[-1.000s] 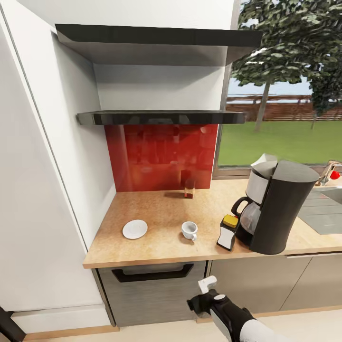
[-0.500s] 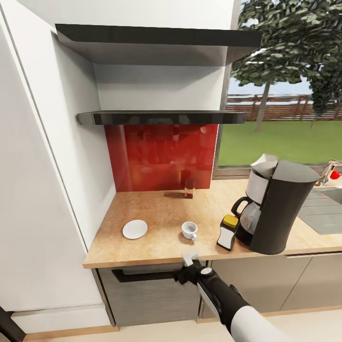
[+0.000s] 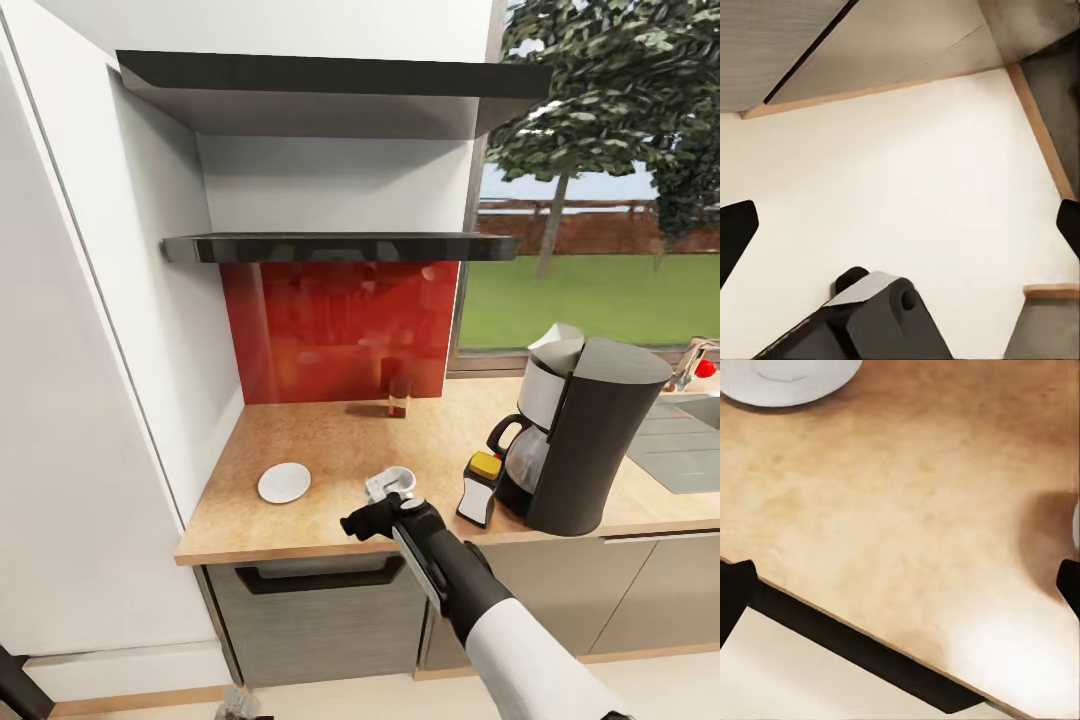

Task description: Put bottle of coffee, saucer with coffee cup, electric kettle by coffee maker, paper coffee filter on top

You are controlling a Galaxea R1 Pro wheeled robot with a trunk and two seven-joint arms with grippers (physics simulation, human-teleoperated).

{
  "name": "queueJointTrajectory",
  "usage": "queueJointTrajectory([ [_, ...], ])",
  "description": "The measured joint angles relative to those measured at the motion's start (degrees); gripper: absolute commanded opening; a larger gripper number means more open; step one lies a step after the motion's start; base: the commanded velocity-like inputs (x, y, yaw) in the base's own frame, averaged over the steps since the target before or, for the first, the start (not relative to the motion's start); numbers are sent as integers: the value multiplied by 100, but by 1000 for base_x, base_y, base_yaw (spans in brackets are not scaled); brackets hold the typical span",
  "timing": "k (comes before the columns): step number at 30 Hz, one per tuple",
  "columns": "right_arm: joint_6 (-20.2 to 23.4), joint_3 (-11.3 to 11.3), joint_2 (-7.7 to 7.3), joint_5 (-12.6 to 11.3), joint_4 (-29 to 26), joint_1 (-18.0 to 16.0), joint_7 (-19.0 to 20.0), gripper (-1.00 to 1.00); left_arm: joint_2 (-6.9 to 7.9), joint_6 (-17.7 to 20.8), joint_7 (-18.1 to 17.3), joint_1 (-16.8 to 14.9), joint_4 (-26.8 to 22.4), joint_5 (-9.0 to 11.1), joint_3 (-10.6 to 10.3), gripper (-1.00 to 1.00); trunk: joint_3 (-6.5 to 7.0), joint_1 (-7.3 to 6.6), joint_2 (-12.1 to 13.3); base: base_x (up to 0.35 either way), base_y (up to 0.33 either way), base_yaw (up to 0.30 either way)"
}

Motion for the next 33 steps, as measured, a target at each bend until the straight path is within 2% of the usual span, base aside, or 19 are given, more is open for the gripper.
queueJointTrajectory([
  [2,7,-1,0,-4,-10,-47,-3,100,39,12,-393,-49,1,1,1,100,0,0,0,0,0,0],
  [4,11,-1,0,-8,-18,-78,-4,100,114,21,-920,-84,-2,20,8,100,-1,0,0,0,0,0],
  [5,12,-1,0,-8,-17,-90,-9,100,177,27,-1299,-118,-3,72,37,100,0,0,0,0,0,0],
  [6,13,-1,0,-8,-16,-95,-14,100,217,32,-1530,-167,0,125,76,100,0,0,0,0,0,0],
  [9,13,-7,0,-3,-22,-109,-29,100,330,153,-1974,-331,4,318,209,100,0,0,0,0,0,0],
  [12,8,-15,0,-1,-93,-115,-38,100,485,622,-2118,-548,6,503,371,100,0,0,0,0,0,0],
  [14,9,-24,0,1,-175,-117,-36,100,573,795,-2146,-723,6,548,421,100,0,0,0,0,0,0],
  [18,12,-34,0,11,-181,-117,-38,100,638,1025,-2173,-1057,2,580,463,100,0,0,0,0,0,0],
  [21,10,-43,0,15,-208,-117,-42,100,665,1514,-2269,-1320,-151,582,471,100,0,0,0,0,0,0],
  [22,10,-43,0,15,-211,-117,-42,100,679,1572,-2286,-1350,-182,580,465,100,0,0,0,0,0,0],
  [27,13,-51,0,15,-223,-117,-8,100,858,1976,-2342,-1669,-297,584,478,100,0,0,0,0,0,0],
  [28,13,-53,0,20,-197,-117,-1,100,955,2115,-2339,-1834,-287,589,500,100,1,0,1,0,0,0],
  [30,13,-54,0,22,-200,-117,0,100,1054,2172,-2327,-1987,-251,588,487,100,0,0,0,0,0,0],
  [33,13,-54,0,21,-216,-117,1,100,1215,2194,-2319,-2059,-237,596,488,100,0,0,0,0,0,0],
])
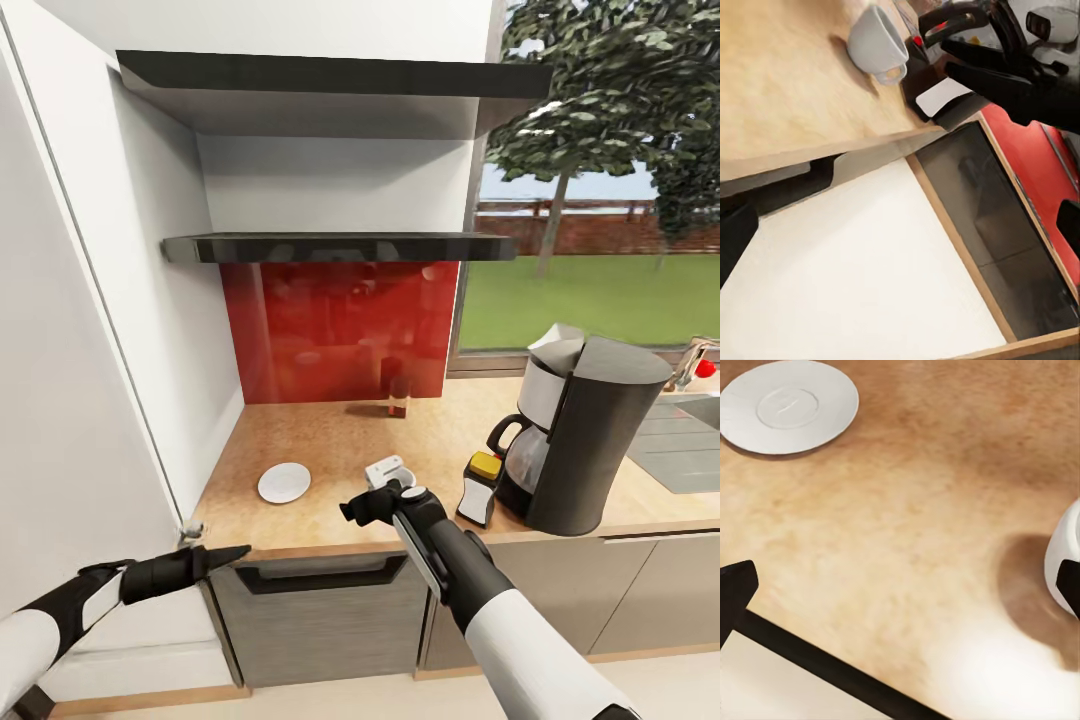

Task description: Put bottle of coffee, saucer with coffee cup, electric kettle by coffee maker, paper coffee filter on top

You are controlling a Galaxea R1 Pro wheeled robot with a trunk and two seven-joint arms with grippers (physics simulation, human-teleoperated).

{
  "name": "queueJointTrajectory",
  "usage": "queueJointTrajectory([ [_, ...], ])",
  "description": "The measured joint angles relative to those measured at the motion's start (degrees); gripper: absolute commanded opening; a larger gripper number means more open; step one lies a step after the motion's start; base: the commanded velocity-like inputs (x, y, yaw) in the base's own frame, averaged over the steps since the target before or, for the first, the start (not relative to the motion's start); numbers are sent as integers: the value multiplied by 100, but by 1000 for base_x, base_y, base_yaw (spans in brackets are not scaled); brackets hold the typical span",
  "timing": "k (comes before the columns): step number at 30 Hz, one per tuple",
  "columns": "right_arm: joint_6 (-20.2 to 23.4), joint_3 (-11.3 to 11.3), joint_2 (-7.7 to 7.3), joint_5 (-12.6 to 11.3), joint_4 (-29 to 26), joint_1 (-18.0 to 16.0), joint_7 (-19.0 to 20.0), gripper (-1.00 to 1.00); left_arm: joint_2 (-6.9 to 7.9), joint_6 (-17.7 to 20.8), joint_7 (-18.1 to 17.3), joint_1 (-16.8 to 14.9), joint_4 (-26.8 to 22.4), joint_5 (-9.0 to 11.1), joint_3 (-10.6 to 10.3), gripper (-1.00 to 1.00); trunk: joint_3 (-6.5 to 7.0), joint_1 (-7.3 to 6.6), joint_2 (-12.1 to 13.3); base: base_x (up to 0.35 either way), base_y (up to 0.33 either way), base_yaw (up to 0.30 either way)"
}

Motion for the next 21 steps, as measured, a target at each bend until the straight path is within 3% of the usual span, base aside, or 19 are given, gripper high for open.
queueJointTrajectory([
  [1,0,0,0,-7,-12,0,0,100,143,43,40,-21,10,37,8,100,0,0,0,0,0,0],
  [3,0,0,0,-17,-25,0,4,100,191,78,131,-13,13,58,1,100,0,0,0,0,0,0],
  [6,0,4,0,-26,-145,0,8,100,195,95,390,6,10,97,11,100,0,0,0,0,0,0],
  [10,0,4,0,-29,-383,0,10,100,163,96,1131,48,-27,192,14,100,0,0,0,0,0,3],
  [21,8,22,0,-29,-414,0,1,100,139,87,1281,54,-65,226,7,100,-32,-2,-1,46,-17,86],
])
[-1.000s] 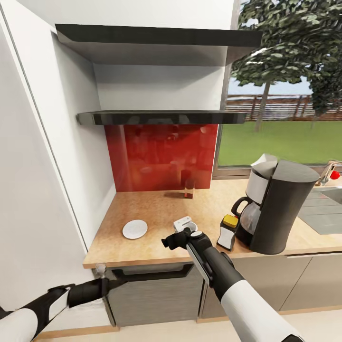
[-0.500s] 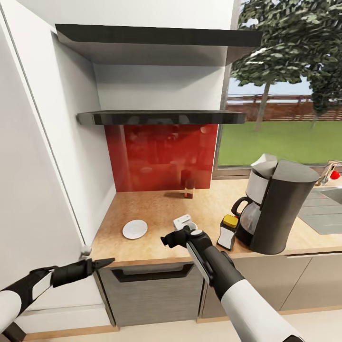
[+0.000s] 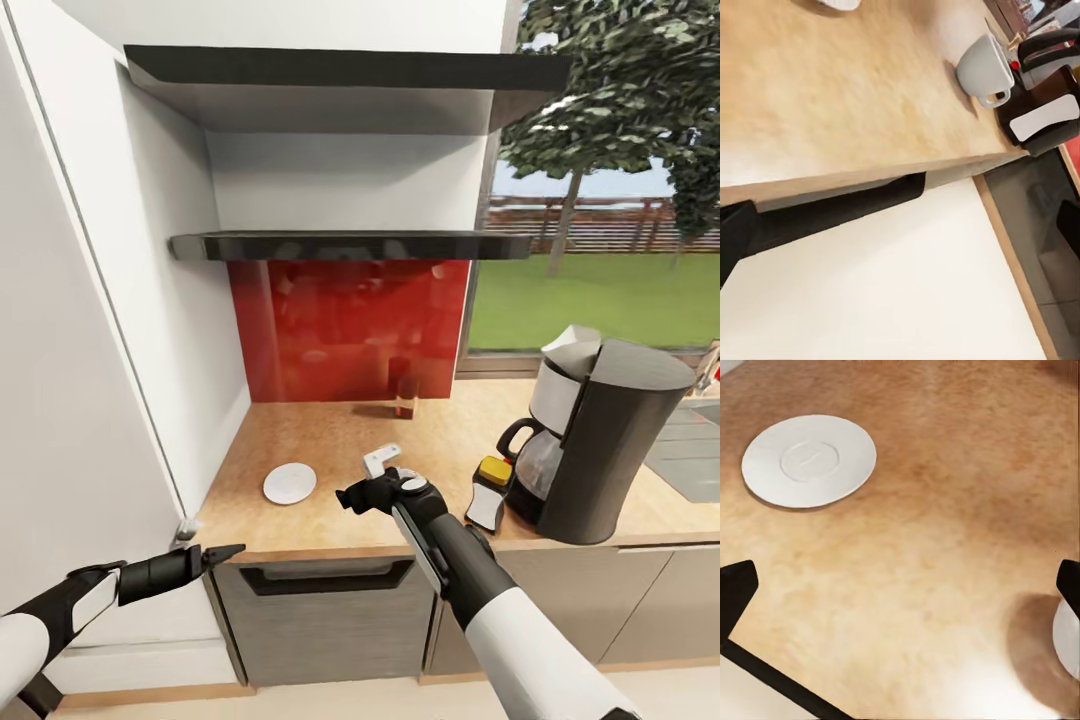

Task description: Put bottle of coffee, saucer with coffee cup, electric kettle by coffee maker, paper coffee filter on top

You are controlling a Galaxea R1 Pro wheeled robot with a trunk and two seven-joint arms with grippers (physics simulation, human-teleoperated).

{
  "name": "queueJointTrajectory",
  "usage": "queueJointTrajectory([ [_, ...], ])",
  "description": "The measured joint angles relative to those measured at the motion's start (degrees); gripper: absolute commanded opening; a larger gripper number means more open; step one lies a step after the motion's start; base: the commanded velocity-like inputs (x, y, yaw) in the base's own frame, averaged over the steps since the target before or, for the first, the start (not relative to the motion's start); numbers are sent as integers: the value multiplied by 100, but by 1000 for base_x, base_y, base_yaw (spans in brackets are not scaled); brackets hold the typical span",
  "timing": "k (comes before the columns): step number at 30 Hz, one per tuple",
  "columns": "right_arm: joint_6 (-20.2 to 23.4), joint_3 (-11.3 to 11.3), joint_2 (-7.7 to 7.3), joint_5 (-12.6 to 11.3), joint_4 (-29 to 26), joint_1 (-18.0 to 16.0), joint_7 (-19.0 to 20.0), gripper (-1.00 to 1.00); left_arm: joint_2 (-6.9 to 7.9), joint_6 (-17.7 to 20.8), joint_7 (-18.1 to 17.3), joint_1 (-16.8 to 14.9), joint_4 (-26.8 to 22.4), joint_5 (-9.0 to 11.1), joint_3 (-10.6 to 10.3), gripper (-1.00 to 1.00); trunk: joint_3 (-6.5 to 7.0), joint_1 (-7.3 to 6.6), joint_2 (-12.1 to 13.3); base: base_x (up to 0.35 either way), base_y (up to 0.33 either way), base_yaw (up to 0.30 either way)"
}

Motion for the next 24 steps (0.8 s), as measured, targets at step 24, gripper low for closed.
queueJointTrajectory([
  [24,171,-36,0,-93,-131,-99,57,100,-16,784,380,-469,-777,357,694,100,1,2,1,0,0,0],
])
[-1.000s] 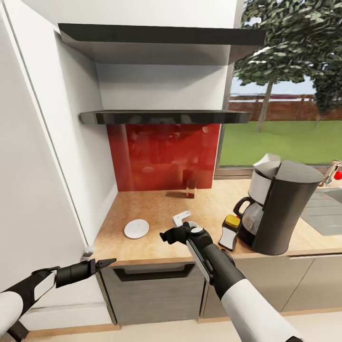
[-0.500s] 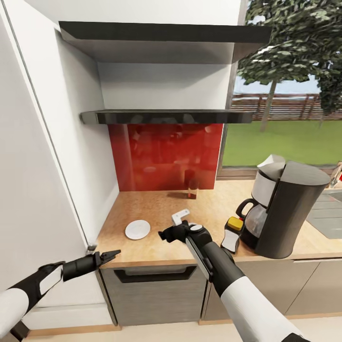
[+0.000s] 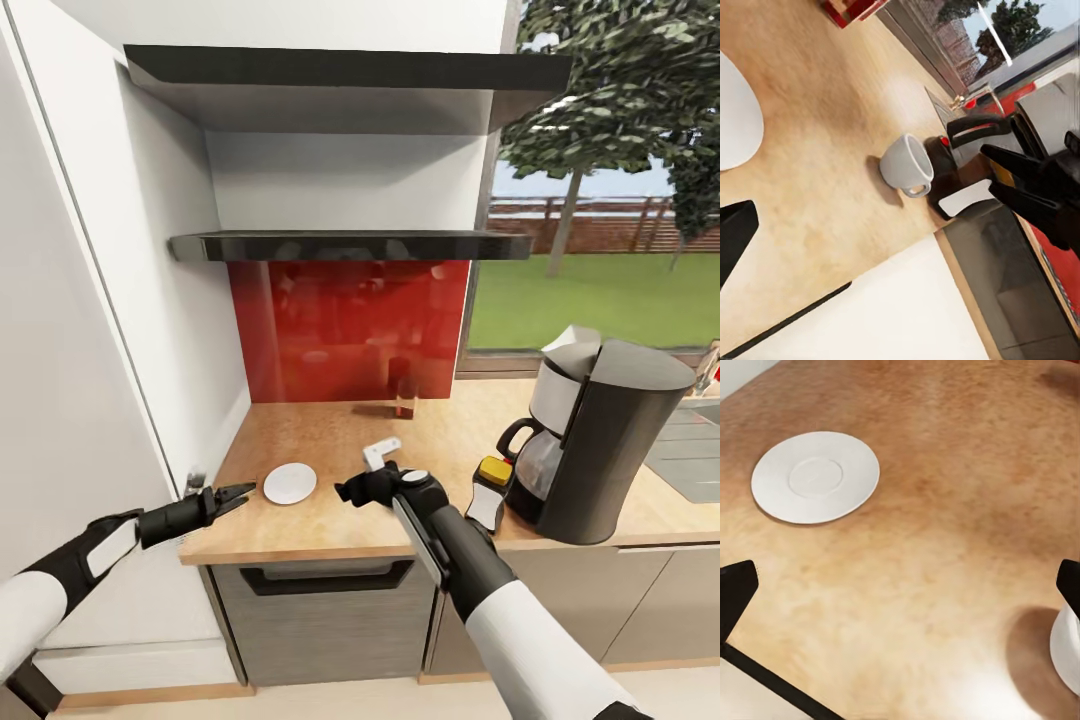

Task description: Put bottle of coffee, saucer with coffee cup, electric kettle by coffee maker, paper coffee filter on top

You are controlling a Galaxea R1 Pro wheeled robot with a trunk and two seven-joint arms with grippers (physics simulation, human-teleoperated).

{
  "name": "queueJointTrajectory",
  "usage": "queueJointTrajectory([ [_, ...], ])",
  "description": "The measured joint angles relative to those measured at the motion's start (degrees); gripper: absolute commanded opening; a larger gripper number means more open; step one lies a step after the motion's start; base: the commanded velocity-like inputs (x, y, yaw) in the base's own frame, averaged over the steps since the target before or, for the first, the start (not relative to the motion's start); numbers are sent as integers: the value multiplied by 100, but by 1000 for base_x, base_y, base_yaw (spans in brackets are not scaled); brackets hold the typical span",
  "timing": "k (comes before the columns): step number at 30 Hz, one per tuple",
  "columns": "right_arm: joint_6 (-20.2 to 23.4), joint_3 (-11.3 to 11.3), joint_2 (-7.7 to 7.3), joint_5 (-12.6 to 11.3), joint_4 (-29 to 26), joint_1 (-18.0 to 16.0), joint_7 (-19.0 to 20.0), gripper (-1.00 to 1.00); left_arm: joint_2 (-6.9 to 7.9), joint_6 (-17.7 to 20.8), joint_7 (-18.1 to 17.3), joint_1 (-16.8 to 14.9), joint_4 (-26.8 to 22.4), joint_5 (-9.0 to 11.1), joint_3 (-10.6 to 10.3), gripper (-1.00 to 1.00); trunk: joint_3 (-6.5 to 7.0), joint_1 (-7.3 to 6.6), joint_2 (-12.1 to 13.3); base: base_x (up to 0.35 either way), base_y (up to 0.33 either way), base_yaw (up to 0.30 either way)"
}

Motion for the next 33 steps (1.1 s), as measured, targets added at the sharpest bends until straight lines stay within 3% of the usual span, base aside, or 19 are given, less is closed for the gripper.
queueJointTrajectory([
  [9,289,-117,0,-244,-291,-224,-8,100,-7,294,287,-10,-290,-6,269,100,0,0,0,0,0,0],
  [10,1012,-309,0,-484,-728,-433,9,100,-6,1297,1942,5,-1041,-26,255,100,0,1,2,0,0,0],
  [11,1064,-381,0,-565,-823,-480,4,100,-9,1351,3228,23,-1922,13,248,100,2,-1,-2,0,0,0],
  [12,1101,-434,0,-640,-924,-502,-5,100,-7,1337,3435,95,-2143,-11,248,100,0,0,0,0,0,0],
  [20,1352,-484,0,-724,-1069,-523,-13,100,32,1300,3986,333,-2664,-23,262,100,-2,0,0,0,0,8],
  [33,1370,-493,0,-698,-1014,-517,-13,100,92,1297,4014,374,-2673,-14,259,100,-91,0,1,0,0,130],
])
